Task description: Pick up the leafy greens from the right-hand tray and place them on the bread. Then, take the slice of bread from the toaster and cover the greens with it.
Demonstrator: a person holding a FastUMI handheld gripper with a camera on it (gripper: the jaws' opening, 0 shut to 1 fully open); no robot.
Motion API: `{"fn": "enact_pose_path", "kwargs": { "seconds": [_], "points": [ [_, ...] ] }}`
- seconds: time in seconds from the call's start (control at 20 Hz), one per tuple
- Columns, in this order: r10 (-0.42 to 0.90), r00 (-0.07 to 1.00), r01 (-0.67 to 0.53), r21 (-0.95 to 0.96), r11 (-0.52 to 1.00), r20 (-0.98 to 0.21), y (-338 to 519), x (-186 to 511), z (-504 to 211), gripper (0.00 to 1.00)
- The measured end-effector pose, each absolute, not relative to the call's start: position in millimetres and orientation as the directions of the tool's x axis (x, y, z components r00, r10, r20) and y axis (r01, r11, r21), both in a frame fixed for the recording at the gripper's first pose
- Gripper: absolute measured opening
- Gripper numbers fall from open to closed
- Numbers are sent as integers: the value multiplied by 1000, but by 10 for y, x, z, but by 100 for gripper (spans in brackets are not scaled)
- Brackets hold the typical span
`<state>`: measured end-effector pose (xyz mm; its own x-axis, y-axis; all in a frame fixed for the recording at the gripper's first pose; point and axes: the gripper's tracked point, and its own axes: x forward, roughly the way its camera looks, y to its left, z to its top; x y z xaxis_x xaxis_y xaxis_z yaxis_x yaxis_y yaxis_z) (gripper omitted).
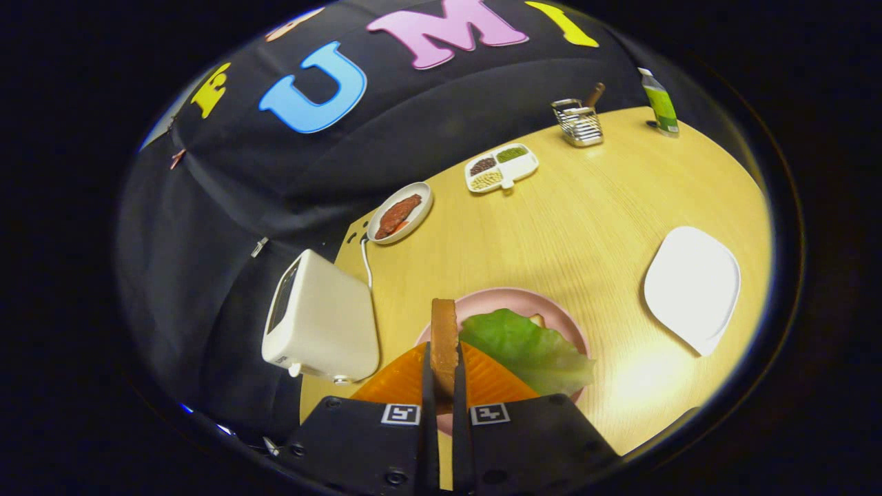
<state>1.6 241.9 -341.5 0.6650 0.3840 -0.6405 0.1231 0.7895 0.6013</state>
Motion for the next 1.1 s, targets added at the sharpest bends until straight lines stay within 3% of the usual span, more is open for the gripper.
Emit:
{"fn": "enact_pose_path", "kwargs": {
  "seconds": [0.3, 0.45, 0.65, 0.9, 1.05, 1.1],
  "points": [
    [362, 630, 153, 567, 809, -687, 2192, -88, -3804, 17],
    [347, 614, 114, 515, 850, -708, 2158, -111, -3854, 28],
    [317, 582, 26, 406, 913, -749, 2088, -208, -3980, 57],
    [318, 598, -58, 356, 933, -736, 1990, -171, -3847, 69],
    [311, 623, -101, 321, 942, -718, 1849, -134, -3742, 90],
    [309, 631, -109, 312, 944, -712, 1799, -124, -3695, 90]
  ]
}}
